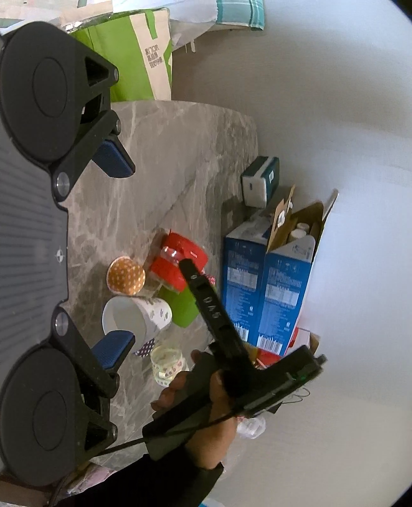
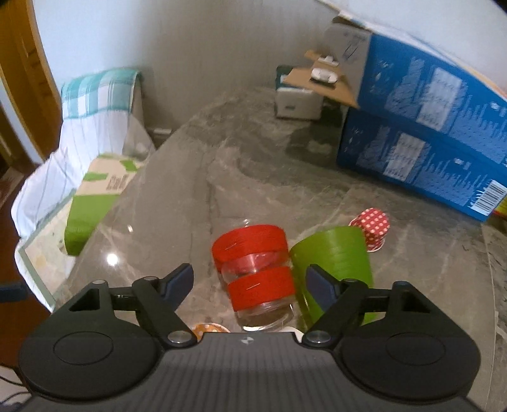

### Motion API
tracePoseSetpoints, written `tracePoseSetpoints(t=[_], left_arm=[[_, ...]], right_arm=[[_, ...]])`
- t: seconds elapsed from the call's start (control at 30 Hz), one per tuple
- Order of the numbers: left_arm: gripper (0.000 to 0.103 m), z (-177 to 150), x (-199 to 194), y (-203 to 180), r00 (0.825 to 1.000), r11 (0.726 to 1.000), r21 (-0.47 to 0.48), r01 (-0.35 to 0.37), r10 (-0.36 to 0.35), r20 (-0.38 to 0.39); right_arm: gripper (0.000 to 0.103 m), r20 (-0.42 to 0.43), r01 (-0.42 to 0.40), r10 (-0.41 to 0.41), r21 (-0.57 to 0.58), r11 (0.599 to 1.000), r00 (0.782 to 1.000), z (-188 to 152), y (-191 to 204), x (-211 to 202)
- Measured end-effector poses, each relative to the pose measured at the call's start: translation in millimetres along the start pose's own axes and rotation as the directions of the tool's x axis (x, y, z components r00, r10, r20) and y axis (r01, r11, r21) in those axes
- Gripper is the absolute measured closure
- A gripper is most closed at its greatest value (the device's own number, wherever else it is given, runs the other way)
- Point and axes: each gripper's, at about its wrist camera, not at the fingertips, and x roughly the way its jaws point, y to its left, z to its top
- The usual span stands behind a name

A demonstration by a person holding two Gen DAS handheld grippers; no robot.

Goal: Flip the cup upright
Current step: 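Reach the right tool to the red-banded clear cup and grasp it, then lift the cup with the right tool and turn it toward the left tool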

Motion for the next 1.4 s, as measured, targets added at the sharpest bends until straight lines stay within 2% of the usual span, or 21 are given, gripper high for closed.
tracePoseSetpoints(t=[0.5,0.67,0.73,0.8,0.93,1.1,1.2,1.3,1.4], left_arm=[[0.0,-11,-21,29,1.0,0.997,-0.078,-0.018,0.019,0.02],[0.0,-15,-29,38,0.999,0.994,-0.105,-0.033,0.036,0.027],[0.0,-15,-30,41,0.999,0.993,-0.115,-0.037,0.04,0.026],[0.0,-15,-31,44,0.999,0.991,-0.125,-0.042,0.046,0.024],[0.0,-15,-34,50,0.999,0.988,-0.151,-0.037,0.042,0.027],[0.0,-16,-41,53,0.999,0.982,-0.191,-0.001,0.008,0.037],[0.0,-19,-48,54,0.999,0.975,-0.219,0.03,-0.022,0.04],[0.0,-23,-54,54,0.997,0.966,-0.245,0.082,-0.078,0.023],[0.0,-29,-56,48,0.991,0.958,-0.255,0.128,-0.136,-0.012]], right_arm=[[0.025,-0.168,0.076,-0.094,-0.109,0.991,0.981,10,11,47],[0.035,-0.225,0.075,-0.103,-0.126,0.989,0.969,12,15,58],[0.045,-0.238,0.078,-0.107,-0.128,0.989,0.965,12,16,60],[0.046,-0.241,0.08,-0.108,-0.122,0.989,0.965,12,18,60],[0.047,-0.208,0.074,-0.094,-0.101,0.992,0.973,11,24,51],[0.047,-0.092,0.042,-0.042,-0.002,0.999,0.995,8,27,0],[0.047,-0.009,0.004,-0.003,0.076,0.997,1.0,-13,37,-47],[0.047,0.06,-0.039,0.03,0.162,0.986,0.998,-50,46,-90],[0.047,0.058,-0.066,0.053,0.251,0.966,0.997,-90,54,-106]])
